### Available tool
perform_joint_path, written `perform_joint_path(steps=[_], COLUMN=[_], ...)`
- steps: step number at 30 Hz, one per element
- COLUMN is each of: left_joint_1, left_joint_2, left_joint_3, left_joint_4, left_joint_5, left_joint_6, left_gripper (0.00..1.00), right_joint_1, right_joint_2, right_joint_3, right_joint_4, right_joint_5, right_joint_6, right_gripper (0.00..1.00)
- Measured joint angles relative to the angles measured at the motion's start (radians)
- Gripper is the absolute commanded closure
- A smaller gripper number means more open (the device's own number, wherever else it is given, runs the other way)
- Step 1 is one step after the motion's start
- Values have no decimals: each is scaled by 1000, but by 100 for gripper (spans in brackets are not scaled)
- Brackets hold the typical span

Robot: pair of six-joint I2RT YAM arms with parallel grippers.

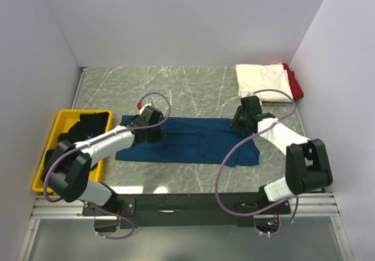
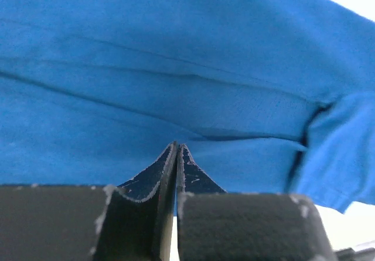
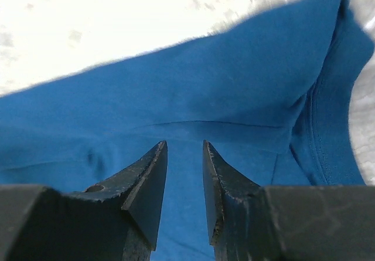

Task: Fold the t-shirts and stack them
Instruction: Fold the tshirt

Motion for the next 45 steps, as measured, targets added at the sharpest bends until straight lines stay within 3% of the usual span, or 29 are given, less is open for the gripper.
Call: perform_joint_path(steps=[14, 26, 30, 37, 45], left_joint_1=[-5, -33, -108, -340, -553], left_joint_2=[68, 41, -18, -44, 113], left_joint_3=[-74, -134, -192, -220, -33], left_joint_4=[10, 67, 70, 51, -6], left_joint_5=[-140, -147, -135, -95, -68], left_joint_6=[0, -86, -196, -426, -504], left_gripper=[92, 92, 92, 92, 90], right_joint_1=[81, 127, 129, 132, 158], right_joint_2=[220, 473, 591, 755, 885], right_joint_3=[72, 419, 597, 867, 1082], right_joint_4=[14, -126, -199, -312, -395], right_joint_5=[44, 51, 50, 38, 8], right_joint_6=[18, -41, -73, -140, -208], right_gripper=[62, 62, 62, 62, 62])
